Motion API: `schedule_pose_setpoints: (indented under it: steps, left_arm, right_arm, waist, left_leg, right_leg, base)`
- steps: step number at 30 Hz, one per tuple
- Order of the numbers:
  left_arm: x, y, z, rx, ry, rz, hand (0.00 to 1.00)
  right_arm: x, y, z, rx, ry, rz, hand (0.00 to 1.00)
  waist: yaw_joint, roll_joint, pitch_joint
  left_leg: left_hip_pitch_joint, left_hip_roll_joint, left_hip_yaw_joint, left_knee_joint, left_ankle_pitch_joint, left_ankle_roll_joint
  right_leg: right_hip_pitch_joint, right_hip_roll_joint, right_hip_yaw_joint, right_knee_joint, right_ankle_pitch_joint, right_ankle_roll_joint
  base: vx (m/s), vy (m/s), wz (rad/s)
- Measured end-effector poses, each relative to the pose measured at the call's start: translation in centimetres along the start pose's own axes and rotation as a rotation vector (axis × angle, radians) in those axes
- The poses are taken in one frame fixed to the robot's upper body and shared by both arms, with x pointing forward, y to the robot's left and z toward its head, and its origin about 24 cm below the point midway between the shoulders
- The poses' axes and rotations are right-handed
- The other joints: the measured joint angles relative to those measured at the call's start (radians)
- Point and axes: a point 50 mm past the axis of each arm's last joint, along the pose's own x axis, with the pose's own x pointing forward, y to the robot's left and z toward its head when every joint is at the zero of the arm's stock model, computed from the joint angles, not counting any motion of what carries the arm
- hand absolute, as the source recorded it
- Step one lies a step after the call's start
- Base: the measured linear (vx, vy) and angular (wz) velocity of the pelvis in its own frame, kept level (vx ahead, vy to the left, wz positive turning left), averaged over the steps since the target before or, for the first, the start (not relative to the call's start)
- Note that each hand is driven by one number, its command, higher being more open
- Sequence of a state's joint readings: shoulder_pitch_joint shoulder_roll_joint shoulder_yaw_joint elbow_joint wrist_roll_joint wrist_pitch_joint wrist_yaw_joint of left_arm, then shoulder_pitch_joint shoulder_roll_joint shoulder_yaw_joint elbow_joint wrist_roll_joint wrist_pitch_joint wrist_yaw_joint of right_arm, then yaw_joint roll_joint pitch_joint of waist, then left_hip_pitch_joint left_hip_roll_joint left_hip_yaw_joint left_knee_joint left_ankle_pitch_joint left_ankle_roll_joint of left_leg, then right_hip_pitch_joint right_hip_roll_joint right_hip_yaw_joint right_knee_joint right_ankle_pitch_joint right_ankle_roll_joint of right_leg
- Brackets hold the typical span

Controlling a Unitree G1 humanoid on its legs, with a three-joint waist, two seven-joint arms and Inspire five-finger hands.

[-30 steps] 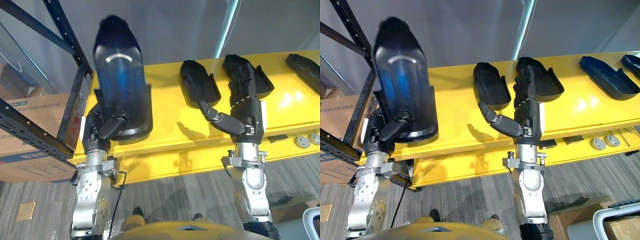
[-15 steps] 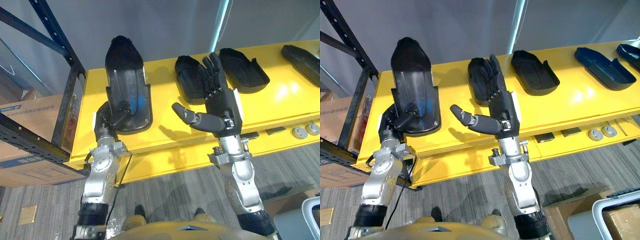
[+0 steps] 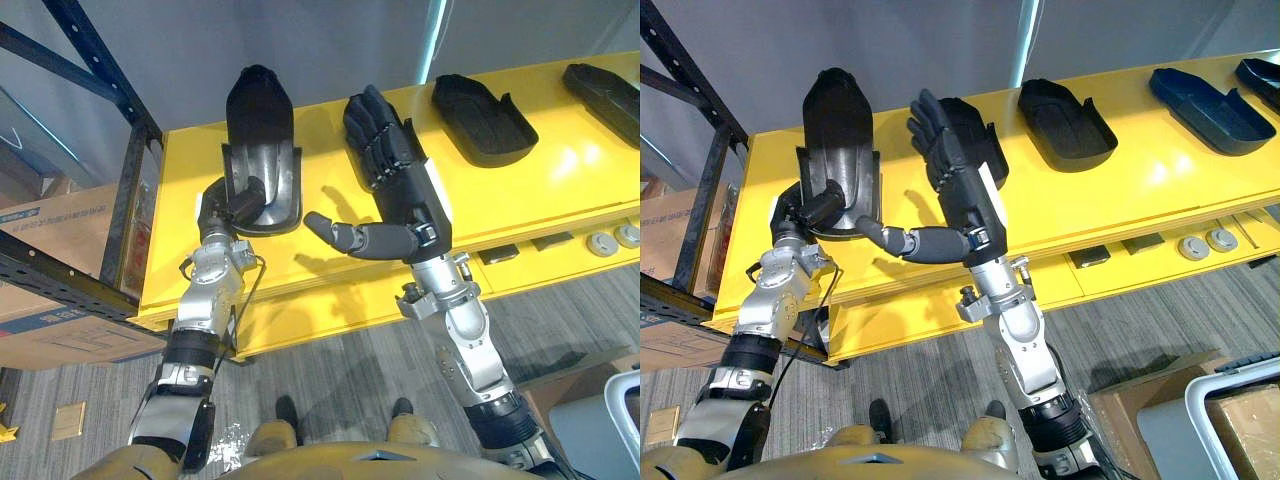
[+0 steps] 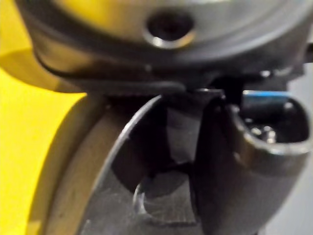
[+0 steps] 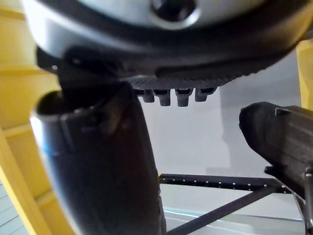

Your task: Walk over and take three plastic housings, then place them on the shelf

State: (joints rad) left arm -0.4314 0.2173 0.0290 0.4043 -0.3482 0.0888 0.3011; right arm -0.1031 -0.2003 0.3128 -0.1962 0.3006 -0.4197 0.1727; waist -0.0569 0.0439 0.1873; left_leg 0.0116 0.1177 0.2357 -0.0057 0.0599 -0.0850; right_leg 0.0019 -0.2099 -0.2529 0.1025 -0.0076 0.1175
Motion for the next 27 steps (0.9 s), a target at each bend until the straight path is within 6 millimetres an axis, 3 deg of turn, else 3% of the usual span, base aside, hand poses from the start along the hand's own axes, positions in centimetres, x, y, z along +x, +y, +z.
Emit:
schedule_pose_setpoints:
  steps: [6,7,27]
  left_arm:
    - [0.9,0.0,0.4,0.0,0.015,0.039,0.0]
    - [1.0,-0.1,0.4,0.001,0.017,0.041,1.0]
    - [2.1,-1.1,1.5,0.04,0.033,0.075,1.0]
  right_arm:
    - [0.1,0.9,-0.2,0.022,0.006,0.042,1.0]
    - [0.1,1.0,-0.2,0.025,0.007,0.045,1.0]
    - [0.1,1.1,-0.6,0.038,0.047,0.014,1.0]
  waist:
    - [-0.003,-0.003,0.005]
    - [-0.003,-0.003,0.007]
    - [-0.004,-0.002,0.031]
  left_leg:
    - [-0.001,0.0,0.008,-0.018,0.022,0.001]
    - [-0.001,0.0,0.008,-0.018,0.023,0.001]
    - [0.004,0.0,-0.011,-0.035,0.042,0.0]
  right_leg:
    - [-0.021,0.0,0.011,0.015,0.001,0.0]
    - [-0.022,0.0,0.011,0.017,0.001,0.0]
    - [-0.018,0.002,0.006,0.019,0.011,0.006]
  base:
    - [-0.06,0.001,-0.04]
    - [-0.04,-0.002,0.0]
    - [-0.01,0.0,0.02]
